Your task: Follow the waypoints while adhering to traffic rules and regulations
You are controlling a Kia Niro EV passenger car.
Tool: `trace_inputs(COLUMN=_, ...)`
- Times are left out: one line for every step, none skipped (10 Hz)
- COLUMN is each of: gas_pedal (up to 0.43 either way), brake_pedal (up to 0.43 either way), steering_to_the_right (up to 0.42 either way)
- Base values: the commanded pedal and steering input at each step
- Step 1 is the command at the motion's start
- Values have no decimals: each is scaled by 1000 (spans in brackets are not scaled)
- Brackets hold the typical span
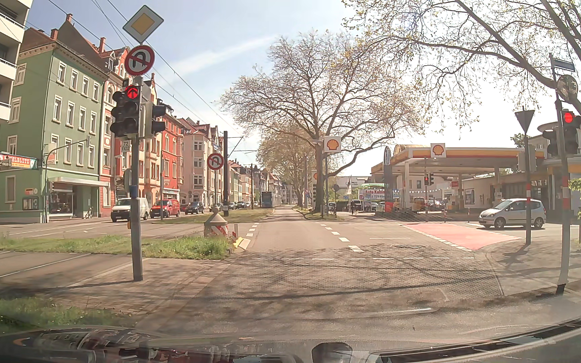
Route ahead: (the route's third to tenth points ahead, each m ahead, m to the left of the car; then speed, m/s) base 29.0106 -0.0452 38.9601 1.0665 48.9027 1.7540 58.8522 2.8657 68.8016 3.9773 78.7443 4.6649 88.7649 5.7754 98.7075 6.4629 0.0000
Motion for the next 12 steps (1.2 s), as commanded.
trace_inputs(gas_pedal=0, brake_pedal=226, steering_to_the_right=-2)
trace_inputs(gas_pedal=0, brake_pedal=220, steering_to_the_right=-2)
trace_inputs(gas_pedal=0, brake_pedal=226, steering_to_the_right=-2)
trace_inputs(gas_pedal=0, brake_pedal=226, steering_to_the_right=-2)
trace_inputs(gas_pedal=0, brake_pedal=226, steering_to_the_right=-2)
trace_inputs(gas_pedal=0, brake_pedal=226, steering_to_the_right=-2)
trace_inputs(gas_pedal=0, brake_pedal=220, steering_to_the_right=-2)
trace_inputs(gas_pedal=0, brake_pedal=226, steering_to_the_right=-2)
trace_inputs(gas_pedal=0, brake_pedal=220, steering_to_the_right=-2)
trace_inputs(gas_pedal=0, brake_pedal=220, steering_to_the_right=-2)
trace_inputs(gas_pedal=0, brake_pedal=226, steering_to_the_right=-2)
trace_inputs(gas_pedal=0, brake_pedal=226, steering_to_the_right=-2)
